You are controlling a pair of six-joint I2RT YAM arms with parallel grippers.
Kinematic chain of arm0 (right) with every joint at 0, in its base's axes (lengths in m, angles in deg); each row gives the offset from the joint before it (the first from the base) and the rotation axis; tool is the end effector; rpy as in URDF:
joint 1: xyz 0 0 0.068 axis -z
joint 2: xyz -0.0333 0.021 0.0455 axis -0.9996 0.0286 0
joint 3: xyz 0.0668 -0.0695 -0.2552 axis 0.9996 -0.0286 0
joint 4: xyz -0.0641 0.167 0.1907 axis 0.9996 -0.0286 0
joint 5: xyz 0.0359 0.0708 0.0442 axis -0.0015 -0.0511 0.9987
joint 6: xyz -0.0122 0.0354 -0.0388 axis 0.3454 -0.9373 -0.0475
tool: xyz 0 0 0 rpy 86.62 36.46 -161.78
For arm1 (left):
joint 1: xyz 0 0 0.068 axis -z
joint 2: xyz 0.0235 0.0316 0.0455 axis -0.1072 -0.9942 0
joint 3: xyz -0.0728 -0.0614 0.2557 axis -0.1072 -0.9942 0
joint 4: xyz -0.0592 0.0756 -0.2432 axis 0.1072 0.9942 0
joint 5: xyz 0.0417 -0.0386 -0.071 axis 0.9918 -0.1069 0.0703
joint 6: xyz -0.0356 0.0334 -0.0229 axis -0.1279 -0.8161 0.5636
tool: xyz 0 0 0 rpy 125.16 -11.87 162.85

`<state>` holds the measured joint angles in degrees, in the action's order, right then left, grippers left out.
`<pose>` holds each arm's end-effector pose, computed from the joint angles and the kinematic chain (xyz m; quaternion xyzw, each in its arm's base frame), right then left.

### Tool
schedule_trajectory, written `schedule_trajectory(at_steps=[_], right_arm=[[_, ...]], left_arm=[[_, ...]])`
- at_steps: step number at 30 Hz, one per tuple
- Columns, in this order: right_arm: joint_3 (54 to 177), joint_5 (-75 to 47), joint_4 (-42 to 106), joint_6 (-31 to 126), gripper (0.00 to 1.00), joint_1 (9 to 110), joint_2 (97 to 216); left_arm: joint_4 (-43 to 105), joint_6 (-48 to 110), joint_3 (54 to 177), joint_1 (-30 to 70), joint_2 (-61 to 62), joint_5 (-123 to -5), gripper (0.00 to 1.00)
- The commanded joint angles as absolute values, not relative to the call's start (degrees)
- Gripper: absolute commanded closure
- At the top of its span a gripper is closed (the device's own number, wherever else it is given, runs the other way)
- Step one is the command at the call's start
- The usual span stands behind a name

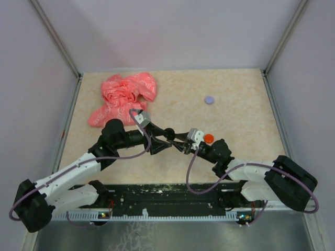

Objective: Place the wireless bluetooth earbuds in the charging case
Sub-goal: Place the earbud in the charging case.

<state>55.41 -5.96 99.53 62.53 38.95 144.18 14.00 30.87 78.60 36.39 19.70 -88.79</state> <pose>0.1388 0.1771 0.2245 -0.3889 0.4847 0.3555 0.6982 0.1533 -0.1671 0.2979 0.3753 0.6094 -0.4862 0.5014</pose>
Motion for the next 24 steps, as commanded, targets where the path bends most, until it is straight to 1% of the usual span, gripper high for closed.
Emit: schedule_trajectory(at_steps=[1,9,14,18,24], right_arm=[[55.91,-4.49,102.27,64.63,1.00,38.40,142.00],[56.52,-2.27,99.93,65.15,1.00,38.42,142.14],[57.54,-0.66,98.22,63.38,1.00,38.36,142.99],[58.07,-0.52,98.67,59.72,1.00,38.37,143.90],[58.25,-1.84,100.33,56.28,1.00,38.40,144.83]], left_arm=[[16.36,29.61,80.14,36.73,17.48,-94.31,0.30],[12.63,29.67,81.74,36.70,15.37,-98.10,0.30],[11.24,29.05,81.42,36.64,14.89,-98.39,0.30],[12.43,28.59,81.39,36.65,16.09,-95.30,0.30],[16.86,28.75,82.12,36.65,19.06,-86.52,0.28]])
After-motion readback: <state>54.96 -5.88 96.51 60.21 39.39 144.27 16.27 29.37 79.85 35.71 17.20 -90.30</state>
